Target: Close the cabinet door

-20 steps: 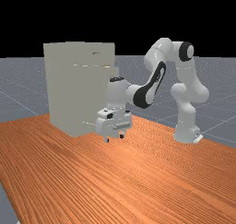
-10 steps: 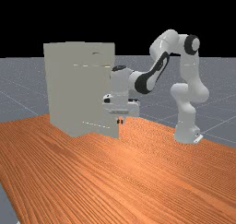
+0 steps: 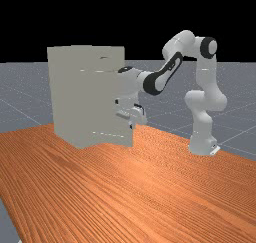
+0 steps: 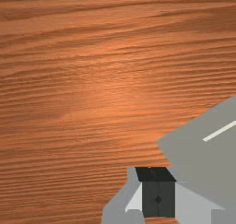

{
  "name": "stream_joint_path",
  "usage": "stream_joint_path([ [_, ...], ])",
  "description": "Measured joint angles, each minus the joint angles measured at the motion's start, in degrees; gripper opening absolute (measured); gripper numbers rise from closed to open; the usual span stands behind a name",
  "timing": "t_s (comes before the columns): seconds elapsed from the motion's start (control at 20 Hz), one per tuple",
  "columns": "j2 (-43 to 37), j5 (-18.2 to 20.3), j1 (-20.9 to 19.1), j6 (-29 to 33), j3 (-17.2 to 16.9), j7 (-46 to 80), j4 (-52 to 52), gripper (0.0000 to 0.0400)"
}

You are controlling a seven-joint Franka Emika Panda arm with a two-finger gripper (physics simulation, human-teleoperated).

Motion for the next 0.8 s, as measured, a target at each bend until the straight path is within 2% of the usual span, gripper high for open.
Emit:
stream_joint_path([
  [0.2, -0.82, -0.25, 3.27, -1.51, -4.12, -3.29, -1.05, 0.0],
  [0.35, -0.99, 0.03, 8.49, -1.01, -9.73, -6.3, -1.45, 0.0],
  [0.5, -0.85, 0.19, 17.23, -1.0, -19.01, -8.17, -1.76, 0.0],
  [0.6, -3.04, 0.27, 23.01, -2.12, -25.81, -8.74, -4.14, 0.0],
  [0.65, -5.81, -0.21, 24.66, -2.43, -28.87, -8.52, -6.66, 0.0],
  [0.7, -8.99, -1.3, 23.76, -2.58, -32.07, -8.02, -8.94, 0.0],
  [0.8, -15.13, -6.77, 18.42, -1.65, -37.05, -7.31, -10.97, 0.0],
])
